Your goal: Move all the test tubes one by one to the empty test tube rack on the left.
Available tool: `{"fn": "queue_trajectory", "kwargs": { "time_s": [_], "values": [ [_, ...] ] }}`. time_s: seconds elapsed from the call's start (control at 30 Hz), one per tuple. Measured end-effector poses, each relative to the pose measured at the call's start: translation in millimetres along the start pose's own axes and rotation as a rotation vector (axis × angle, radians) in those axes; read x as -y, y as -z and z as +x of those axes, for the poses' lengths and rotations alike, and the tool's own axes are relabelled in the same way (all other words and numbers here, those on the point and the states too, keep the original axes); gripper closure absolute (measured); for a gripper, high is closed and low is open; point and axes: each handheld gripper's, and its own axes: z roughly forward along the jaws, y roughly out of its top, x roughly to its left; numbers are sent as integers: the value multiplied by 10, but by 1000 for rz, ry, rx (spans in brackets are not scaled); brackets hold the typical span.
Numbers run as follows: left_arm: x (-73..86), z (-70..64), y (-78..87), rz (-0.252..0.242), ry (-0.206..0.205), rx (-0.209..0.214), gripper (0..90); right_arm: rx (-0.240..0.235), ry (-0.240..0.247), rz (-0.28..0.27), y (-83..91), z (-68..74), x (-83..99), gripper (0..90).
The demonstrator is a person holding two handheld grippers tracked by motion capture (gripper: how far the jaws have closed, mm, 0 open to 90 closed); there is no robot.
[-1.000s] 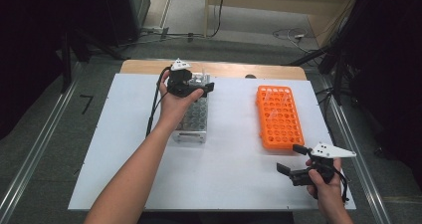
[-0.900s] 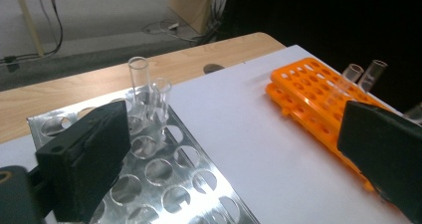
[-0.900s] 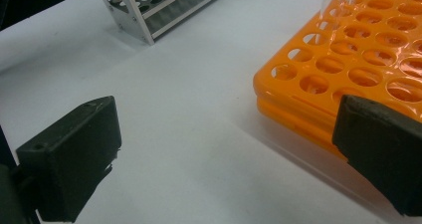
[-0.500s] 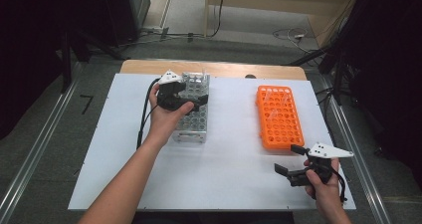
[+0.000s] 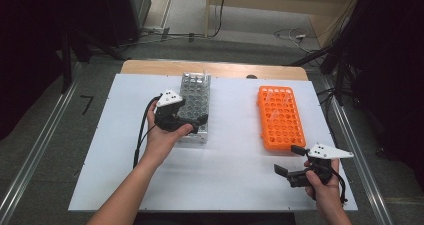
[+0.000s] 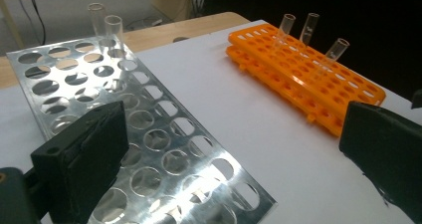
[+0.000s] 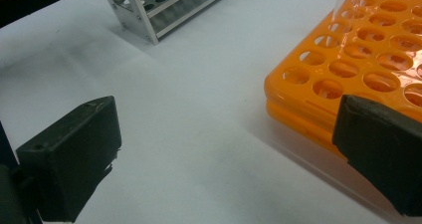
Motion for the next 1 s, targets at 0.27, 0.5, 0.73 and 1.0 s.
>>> {"fn": "queue_trajectory", "kwargs": {
  "time_s": [0.27,0.5,0.73,1.0],
  "values": [
    [121,-165,133,-15,-15,17,0,4,-3,-5,-8,4,-27,0],
    [271,-244,249,-29,-2,22,0,9,5,-21,-18,-1,-124,0],
    [394,-321,314,-27,-16,14,0,15,1,-40,-66,-19,-282,0],
    [451,-347,365,-38,10,29,0,67,-9,-49,-163,-136,-484,0]
  ]
}}
